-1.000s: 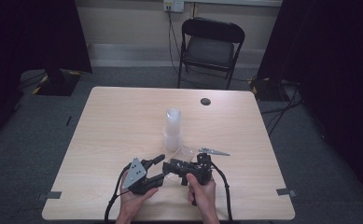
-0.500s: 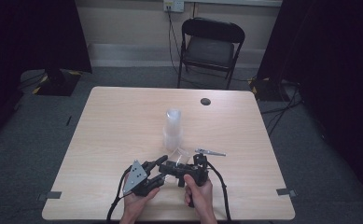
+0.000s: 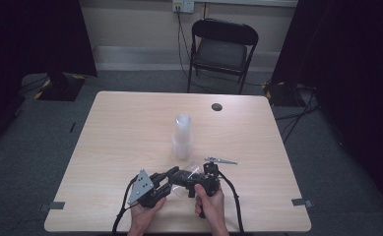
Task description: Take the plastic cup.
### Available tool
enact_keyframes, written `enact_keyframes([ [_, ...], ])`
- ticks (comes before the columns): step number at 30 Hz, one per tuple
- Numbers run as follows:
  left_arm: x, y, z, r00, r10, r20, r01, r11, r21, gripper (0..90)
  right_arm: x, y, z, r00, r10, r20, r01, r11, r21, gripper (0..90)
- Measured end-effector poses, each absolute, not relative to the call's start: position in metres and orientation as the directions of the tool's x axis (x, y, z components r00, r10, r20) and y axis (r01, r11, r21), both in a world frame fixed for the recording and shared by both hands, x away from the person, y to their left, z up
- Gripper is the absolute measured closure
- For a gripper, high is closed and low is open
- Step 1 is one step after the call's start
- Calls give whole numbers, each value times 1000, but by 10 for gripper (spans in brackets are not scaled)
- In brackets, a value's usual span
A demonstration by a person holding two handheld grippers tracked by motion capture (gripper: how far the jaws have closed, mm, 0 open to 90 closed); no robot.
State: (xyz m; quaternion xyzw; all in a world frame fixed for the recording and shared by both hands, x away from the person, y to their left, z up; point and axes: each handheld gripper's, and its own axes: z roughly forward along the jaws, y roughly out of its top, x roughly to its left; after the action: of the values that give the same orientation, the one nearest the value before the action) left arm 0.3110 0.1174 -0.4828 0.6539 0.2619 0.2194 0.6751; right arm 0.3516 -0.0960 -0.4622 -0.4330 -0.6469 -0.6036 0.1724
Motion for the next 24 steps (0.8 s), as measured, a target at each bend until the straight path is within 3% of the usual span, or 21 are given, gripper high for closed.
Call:
enact_keyframes([
  [24,311,119,-485,796,592,-130,127,47,991,860,353,-109,-455,-610,448,654,683,-121,720,102],
])
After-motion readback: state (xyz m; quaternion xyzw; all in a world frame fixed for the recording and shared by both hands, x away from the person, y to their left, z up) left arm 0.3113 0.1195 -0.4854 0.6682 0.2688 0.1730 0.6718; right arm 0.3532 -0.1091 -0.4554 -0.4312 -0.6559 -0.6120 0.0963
